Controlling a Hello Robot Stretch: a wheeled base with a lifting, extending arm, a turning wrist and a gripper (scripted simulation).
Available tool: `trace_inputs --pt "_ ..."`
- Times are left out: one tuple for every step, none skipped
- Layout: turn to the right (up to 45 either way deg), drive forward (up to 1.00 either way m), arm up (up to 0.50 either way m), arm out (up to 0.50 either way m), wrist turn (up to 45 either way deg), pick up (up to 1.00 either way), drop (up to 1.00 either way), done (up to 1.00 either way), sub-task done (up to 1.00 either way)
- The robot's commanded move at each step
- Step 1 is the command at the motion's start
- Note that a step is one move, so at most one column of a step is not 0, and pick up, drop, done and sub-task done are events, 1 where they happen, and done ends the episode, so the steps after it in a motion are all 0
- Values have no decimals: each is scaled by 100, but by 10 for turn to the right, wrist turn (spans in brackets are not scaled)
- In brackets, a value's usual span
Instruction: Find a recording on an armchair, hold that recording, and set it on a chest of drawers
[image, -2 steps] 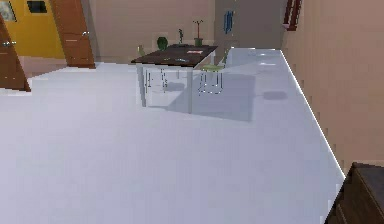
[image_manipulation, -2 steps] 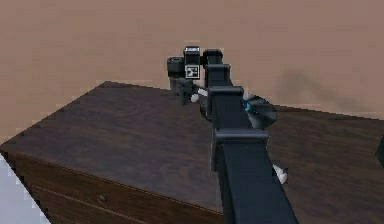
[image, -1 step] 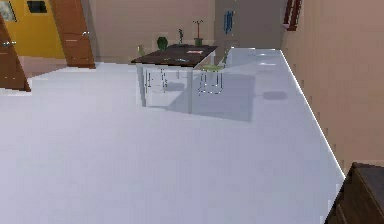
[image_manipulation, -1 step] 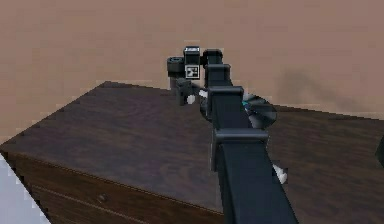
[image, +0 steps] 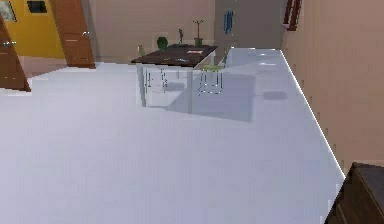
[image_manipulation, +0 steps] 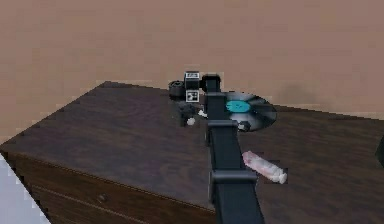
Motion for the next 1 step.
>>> trace_inputs --pt "0 0 0 0 0 100 0 0 0"
